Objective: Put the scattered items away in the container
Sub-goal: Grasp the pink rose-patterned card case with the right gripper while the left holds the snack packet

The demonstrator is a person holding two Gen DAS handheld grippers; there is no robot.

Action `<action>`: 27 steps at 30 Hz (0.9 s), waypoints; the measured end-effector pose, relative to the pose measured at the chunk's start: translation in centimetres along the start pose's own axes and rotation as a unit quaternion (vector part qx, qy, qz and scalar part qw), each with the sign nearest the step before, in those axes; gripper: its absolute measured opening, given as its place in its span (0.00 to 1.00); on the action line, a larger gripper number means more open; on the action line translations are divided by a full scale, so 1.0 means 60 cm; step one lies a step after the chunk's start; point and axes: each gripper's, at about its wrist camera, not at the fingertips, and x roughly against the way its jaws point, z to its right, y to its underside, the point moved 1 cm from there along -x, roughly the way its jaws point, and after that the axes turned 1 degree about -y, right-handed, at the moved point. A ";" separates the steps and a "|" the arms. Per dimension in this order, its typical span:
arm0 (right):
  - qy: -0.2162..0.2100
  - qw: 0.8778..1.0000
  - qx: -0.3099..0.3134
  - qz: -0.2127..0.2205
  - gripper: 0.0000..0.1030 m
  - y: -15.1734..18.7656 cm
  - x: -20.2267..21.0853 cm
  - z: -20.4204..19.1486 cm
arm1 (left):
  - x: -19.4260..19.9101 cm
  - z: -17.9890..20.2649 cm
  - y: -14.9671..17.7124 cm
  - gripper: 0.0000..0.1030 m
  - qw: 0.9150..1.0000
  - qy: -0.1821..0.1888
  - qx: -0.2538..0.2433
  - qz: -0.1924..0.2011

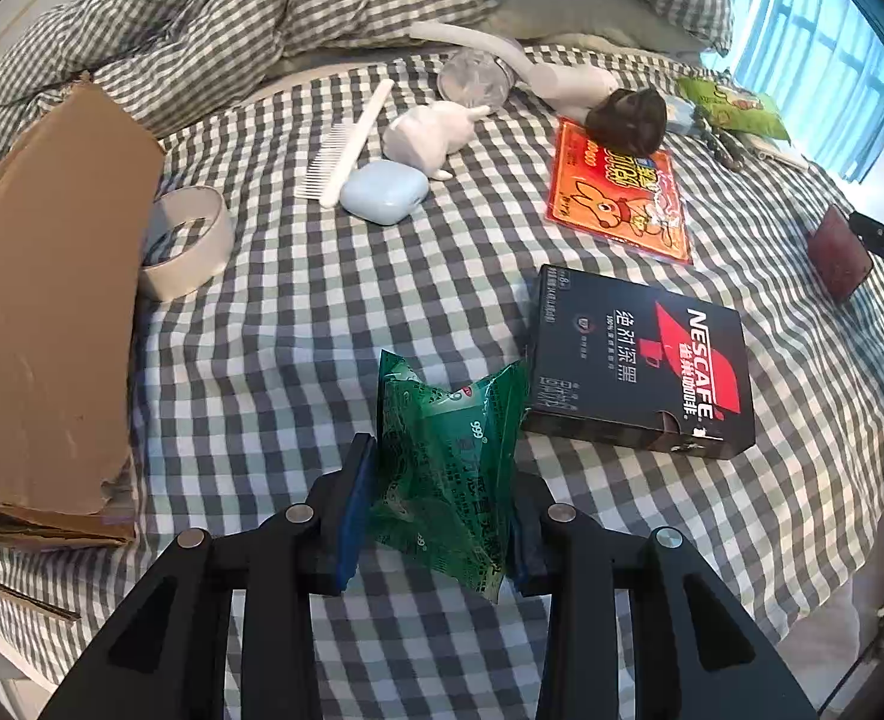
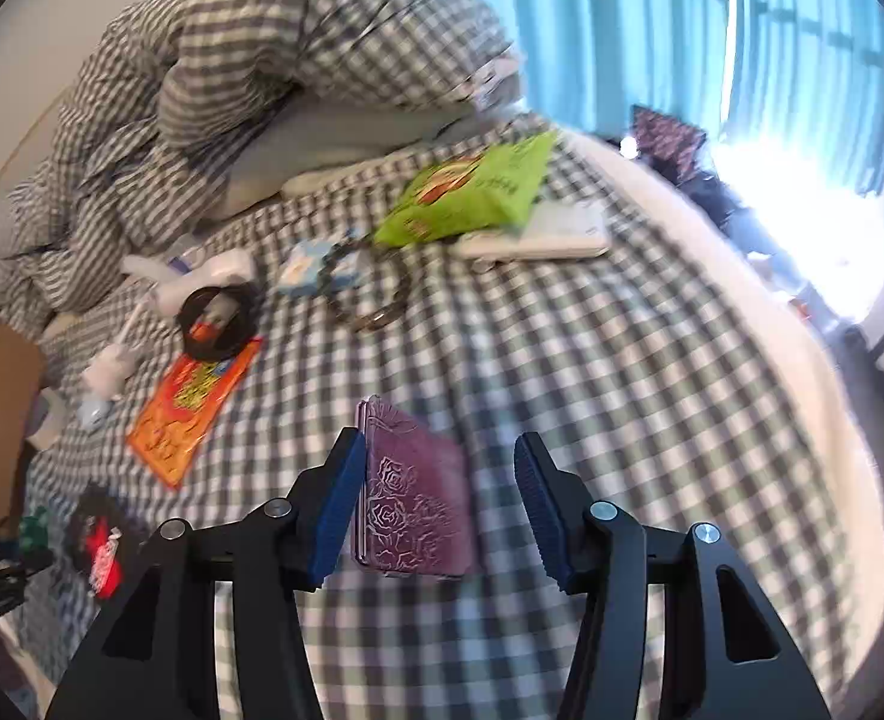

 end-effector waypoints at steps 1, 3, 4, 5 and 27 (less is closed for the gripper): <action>0.005 1.000 -0.005 0.002 0.50 -0.002 0.003 0.007 | 0.000 -0.002 0.000 0.36 1.000 0.000 0.002 0.000; -0.005 1.000 -0.018 0.002 0.50 -0.003 0.006 0.023 | -0.001 -0.003 0.000 0.36 1.000 0.003 0.005 -0.001; -0.012 1.000 -0.028 0.002 0.50 -0.002 0.007 0.033 | -0.002 -0.002 0.001 0.36 1.000 0.003 0.005 -0.002; -0.015 0.999 -0.036 0.005 0.50 0.000 0.008 0.042 | -0.003 -0.001 0.001 0.36 1.000 0.003 0.004 -0.003; -0.150 0.984 -0.084 -0.044 0.71 0.035 -0.053 0.041 | 0.001 -0.002 -0.003 0.36 1.000 0.006 0.008 -0.002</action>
